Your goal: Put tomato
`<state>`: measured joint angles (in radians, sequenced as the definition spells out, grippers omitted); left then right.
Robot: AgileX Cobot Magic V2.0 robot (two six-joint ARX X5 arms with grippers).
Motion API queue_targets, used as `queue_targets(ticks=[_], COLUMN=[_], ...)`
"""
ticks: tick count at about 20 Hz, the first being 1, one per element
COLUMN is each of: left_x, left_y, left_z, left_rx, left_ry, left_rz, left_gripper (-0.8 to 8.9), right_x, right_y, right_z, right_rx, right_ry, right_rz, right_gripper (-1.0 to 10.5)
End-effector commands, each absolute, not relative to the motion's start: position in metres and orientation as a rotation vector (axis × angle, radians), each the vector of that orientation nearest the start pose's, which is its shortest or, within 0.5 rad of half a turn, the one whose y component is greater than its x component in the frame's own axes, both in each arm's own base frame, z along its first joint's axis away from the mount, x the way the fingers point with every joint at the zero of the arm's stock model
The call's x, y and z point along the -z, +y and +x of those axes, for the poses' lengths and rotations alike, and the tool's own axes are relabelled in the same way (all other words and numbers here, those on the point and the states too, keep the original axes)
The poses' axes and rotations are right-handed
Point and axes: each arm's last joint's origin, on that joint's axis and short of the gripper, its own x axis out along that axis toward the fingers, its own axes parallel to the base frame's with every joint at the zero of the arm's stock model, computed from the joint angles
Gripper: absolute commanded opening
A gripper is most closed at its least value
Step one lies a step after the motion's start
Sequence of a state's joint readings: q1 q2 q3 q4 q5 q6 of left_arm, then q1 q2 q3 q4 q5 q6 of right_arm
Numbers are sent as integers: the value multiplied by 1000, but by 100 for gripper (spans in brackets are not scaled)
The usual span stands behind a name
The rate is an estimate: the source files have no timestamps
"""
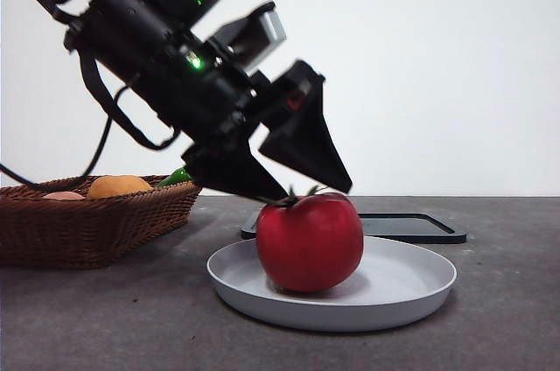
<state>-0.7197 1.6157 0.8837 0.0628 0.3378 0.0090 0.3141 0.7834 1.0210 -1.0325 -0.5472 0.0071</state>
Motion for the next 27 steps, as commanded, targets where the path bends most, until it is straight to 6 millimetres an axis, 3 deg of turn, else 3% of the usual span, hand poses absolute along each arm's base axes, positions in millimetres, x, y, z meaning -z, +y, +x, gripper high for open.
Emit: queue_targets(ticks=[1,8,15,19,27], left_x=[-205,-259,-311,-321,-314], left_y=[-223,-188,-138,-117,-95], left_z=[243,230,189,161,122], left_rx=[1017,968,909,899,954], left_ry=[638,527,466,526,755], left_rz=[125,86,61,67,65], left_gripper=[444,442,438,437,437], right_x=[-345,-345,-346,-347,-342], right_y=[53,53,53,54,58], right_z=[112,112,113,116,126], right_rx=[-822,-821,-817,-819,-815], right_ry=[797,795,777,764,811], right_rz=[95,95,89,88,94], right_gripper=[439,439,439,439,439])
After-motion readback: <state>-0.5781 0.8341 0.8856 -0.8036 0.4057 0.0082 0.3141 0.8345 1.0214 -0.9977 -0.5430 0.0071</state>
